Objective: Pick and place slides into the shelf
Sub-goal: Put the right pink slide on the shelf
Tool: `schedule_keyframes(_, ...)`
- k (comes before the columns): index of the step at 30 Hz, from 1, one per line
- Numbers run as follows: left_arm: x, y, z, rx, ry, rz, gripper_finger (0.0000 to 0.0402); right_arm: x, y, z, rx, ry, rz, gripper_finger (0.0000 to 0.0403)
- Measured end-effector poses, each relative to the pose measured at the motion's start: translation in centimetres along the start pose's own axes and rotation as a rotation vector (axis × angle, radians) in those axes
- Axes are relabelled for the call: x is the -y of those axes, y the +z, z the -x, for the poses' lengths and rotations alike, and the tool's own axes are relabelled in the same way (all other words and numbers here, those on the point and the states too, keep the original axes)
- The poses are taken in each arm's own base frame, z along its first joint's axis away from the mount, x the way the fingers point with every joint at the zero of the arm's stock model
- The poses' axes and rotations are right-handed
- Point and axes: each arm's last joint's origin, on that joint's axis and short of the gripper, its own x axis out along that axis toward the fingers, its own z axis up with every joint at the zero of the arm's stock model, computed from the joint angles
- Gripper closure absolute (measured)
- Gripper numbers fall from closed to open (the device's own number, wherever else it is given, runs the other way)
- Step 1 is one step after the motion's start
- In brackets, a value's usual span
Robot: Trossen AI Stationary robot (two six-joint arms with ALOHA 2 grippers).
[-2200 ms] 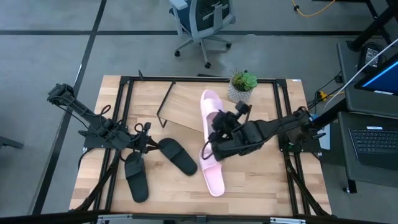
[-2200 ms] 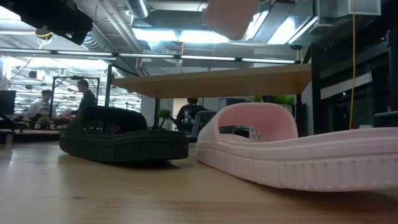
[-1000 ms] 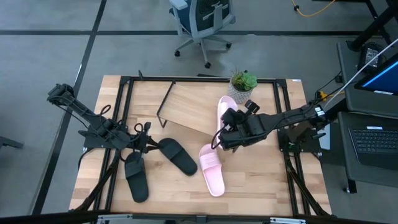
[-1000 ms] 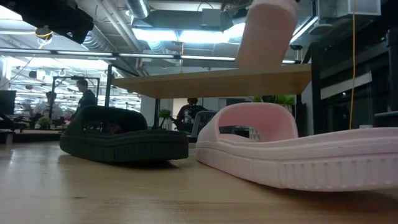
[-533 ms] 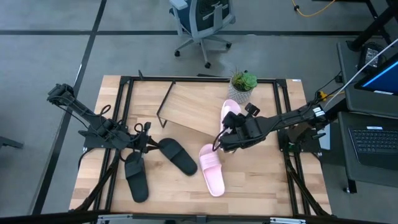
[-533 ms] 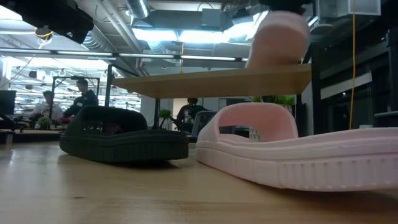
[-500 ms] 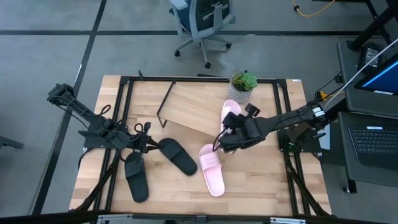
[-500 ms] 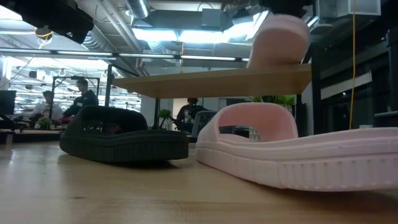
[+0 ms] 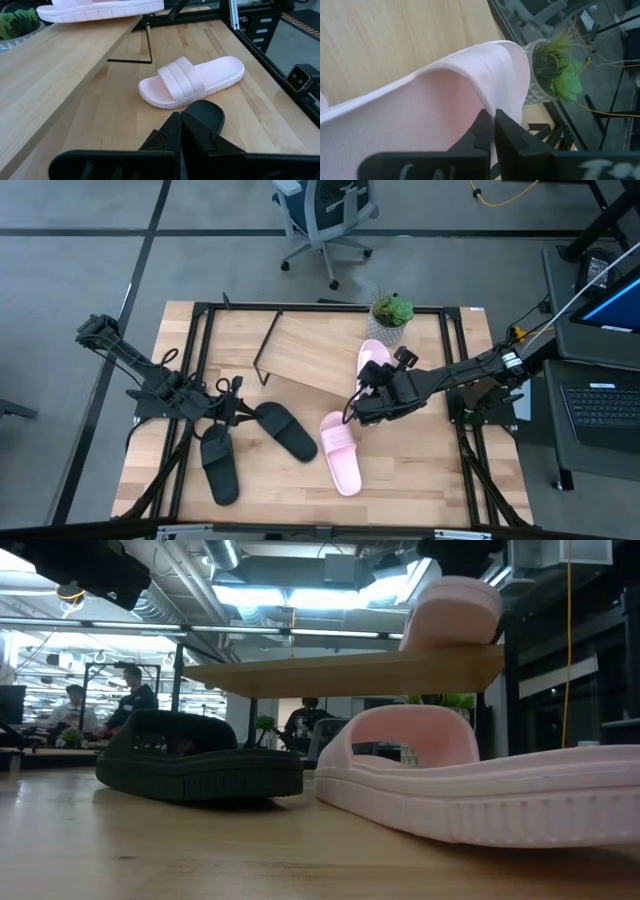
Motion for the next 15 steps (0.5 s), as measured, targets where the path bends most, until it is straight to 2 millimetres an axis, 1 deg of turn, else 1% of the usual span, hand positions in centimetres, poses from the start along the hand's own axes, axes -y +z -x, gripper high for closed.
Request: schedule_keyframes(15, 0.0, -0.01, 0.0, -0.001, 0.0, -0.001, 0.0401, 0.33, 0.55, 0.62, 0.027, 0.011, 0.032, 0.0394)
